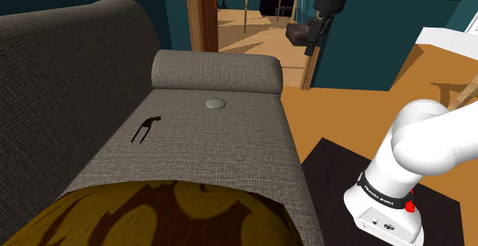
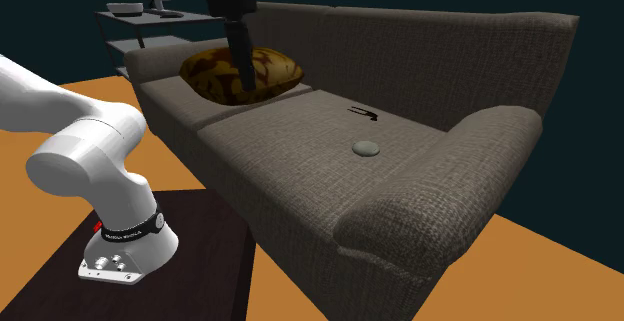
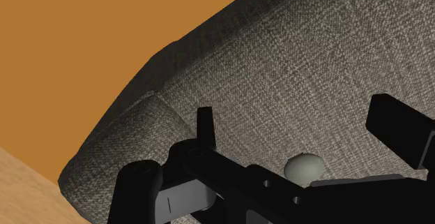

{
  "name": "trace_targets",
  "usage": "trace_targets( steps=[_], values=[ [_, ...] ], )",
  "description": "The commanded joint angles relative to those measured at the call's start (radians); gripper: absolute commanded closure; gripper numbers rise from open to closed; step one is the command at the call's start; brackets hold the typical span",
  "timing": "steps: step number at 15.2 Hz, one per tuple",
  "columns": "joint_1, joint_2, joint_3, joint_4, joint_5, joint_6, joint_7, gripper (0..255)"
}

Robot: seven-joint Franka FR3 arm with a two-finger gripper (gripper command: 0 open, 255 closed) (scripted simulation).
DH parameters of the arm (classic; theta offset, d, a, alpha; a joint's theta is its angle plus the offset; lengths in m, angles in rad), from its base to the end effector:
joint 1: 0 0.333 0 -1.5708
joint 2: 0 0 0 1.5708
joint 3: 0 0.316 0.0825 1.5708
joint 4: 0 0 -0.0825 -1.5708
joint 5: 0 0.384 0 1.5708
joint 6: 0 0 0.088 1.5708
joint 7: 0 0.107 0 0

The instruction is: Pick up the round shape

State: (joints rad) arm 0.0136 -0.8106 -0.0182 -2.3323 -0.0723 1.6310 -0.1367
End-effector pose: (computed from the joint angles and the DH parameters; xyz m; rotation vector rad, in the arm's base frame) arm 0.3065 -0.0107 0.6151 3.0637 0.2109 0.1613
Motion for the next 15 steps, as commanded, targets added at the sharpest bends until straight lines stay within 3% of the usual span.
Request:
trace_targets(
  steps=[1,8,15],
  values=[
    [0.0,0.0,0.0,0.0,0.0,0.0,0.0,0],
    [0.017,0.183,0.057,-0.02,0.055,0.193,0.104,0],
    [0.03,0.409,0.111,0.027,0.091,0.367,0.199,0]
  ],
)
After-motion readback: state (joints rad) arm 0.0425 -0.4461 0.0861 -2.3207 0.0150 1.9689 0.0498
